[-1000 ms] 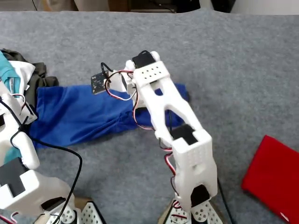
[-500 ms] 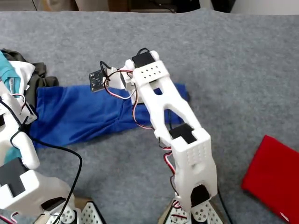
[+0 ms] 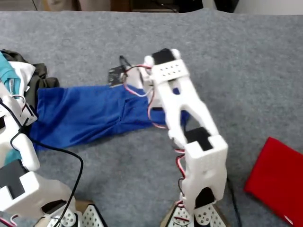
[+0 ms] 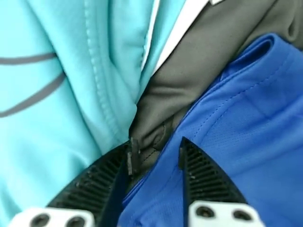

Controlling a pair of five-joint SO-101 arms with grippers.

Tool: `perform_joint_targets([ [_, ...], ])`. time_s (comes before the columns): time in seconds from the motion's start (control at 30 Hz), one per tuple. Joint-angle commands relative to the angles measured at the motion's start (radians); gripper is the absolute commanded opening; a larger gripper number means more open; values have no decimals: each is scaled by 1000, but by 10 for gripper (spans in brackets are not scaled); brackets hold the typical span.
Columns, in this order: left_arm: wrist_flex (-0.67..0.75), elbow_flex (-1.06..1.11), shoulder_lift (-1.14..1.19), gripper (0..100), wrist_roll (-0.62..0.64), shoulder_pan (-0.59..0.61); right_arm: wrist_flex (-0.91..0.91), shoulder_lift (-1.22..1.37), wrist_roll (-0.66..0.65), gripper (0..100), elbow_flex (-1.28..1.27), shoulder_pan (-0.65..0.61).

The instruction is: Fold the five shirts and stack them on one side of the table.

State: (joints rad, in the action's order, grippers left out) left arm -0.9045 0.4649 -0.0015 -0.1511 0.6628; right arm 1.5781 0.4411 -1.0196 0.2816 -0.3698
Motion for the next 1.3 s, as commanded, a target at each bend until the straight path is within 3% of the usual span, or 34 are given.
perform_joint_targets([
  [0.0, 23, -3, -8, 157, 5, 2, 9, -137, 28, 5, -117, 38],
  [0.23, 26, 0, -8, 157, 5, 0, -169, -421, 55, 5, -519, 30],
  [0.37, 28, 2, -8, 157, 5, 0, -269, -444, 57, 5, -570, 36],
  [0.83, 28, 3, -8, 155, 5, 0, -397, 1, 51, 6, -188, 51],
  [1.27, 28, 5, -8, 155, 5, 0, -304, 193, 21, 6, 203, 84],
])
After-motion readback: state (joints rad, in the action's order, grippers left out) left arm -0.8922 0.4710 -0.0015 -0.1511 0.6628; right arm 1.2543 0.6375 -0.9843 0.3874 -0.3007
